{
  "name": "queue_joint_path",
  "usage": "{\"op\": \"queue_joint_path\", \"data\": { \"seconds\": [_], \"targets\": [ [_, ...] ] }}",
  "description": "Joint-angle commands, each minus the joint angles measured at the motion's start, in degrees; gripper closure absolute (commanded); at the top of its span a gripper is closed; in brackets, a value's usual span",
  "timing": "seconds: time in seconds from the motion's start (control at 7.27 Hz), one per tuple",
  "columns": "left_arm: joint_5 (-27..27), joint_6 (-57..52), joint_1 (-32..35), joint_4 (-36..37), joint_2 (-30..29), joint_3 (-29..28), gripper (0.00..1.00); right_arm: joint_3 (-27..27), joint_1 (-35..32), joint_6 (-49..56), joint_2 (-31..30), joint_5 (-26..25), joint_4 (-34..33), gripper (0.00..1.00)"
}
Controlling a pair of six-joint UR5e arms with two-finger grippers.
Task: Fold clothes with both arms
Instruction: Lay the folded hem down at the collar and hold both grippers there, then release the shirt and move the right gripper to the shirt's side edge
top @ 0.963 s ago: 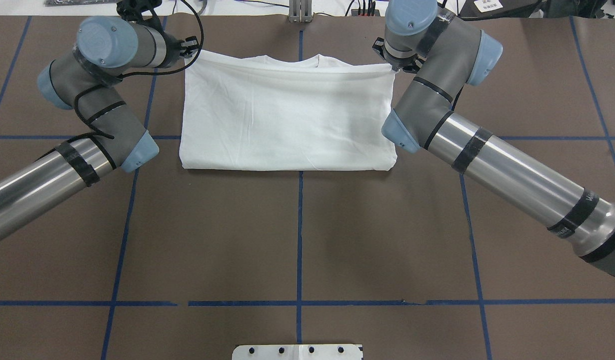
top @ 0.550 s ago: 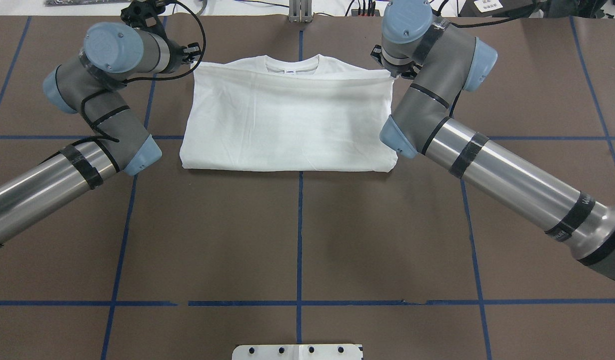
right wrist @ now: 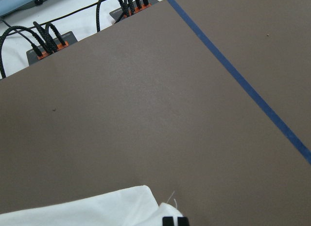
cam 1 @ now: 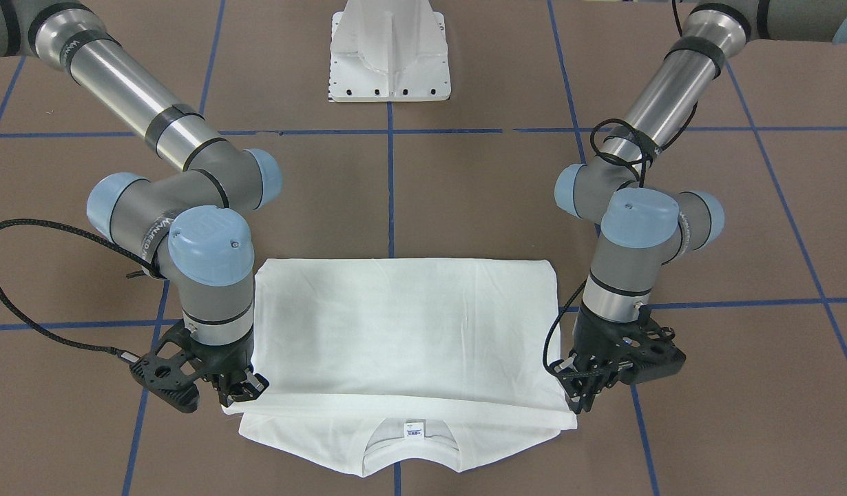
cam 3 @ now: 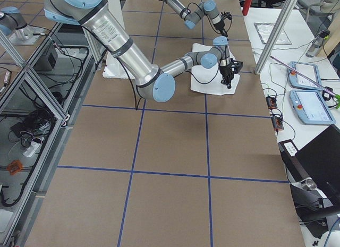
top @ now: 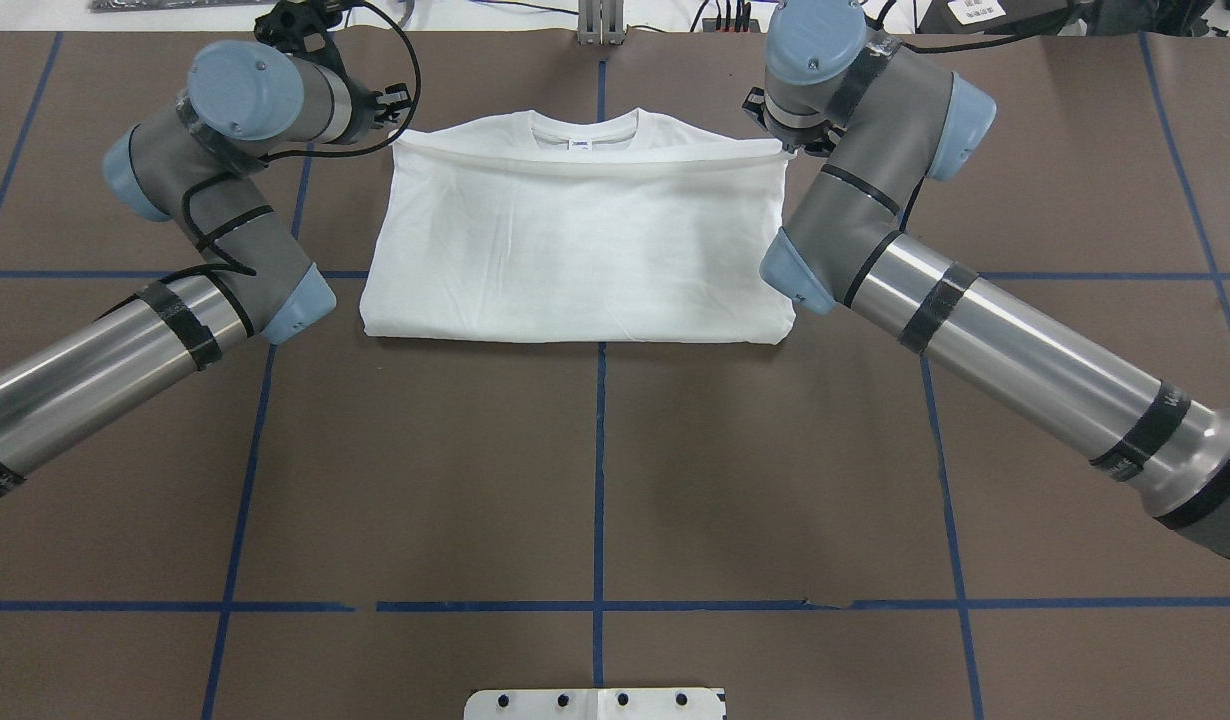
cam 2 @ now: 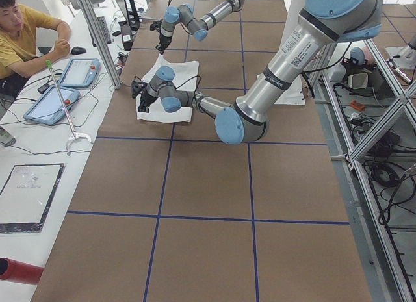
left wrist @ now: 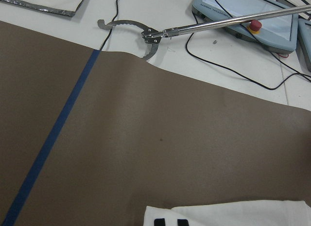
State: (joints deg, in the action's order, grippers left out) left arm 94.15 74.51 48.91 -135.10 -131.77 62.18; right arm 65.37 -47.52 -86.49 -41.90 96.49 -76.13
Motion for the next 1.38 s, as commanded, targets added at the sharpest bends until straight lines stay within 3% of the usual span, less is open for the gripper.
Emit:
{"op": "queue_joint_path", "data": {
  "seconds": [0.0,0.14,0.28,0.69,0.96,1.24],
  "targets": [
    [0.2,-0.2,0.3,-0.9,0.5,1.0,0.63,2.0,-0.2,-0.5,-0.6,0.5,2.6,0.49],
    [0.4,-0.2,0.4,-2.5,0.7,1.3,0.6,3.8,-0.2,-1.0,-2.3,0.7,4.5,0.38],
    [0.4,-0.1,0.4,-2.5,0.7,1.3,0.6,6.8,-0.6,-0.9,-4.4,3.8,4.7,0.41],
    [0.3,0.5,0.4,-2.9,2.0,3.2,0.6,6.8,-3.8,-0.4,-7.8,7.4,7.9,0.49],
    [0.3,0.8,0.4,-2.8,4.0,5.8,0.6,7.0,-4.0,-2.7,-8.1,7.2,8.0,0.47],
    [0.2,0.8,0.4,-2.8,5.0,6.5,0.6,17.3,-0.1,-10.2,-14.5,7.0,8.1,0.41]
  ]
}}
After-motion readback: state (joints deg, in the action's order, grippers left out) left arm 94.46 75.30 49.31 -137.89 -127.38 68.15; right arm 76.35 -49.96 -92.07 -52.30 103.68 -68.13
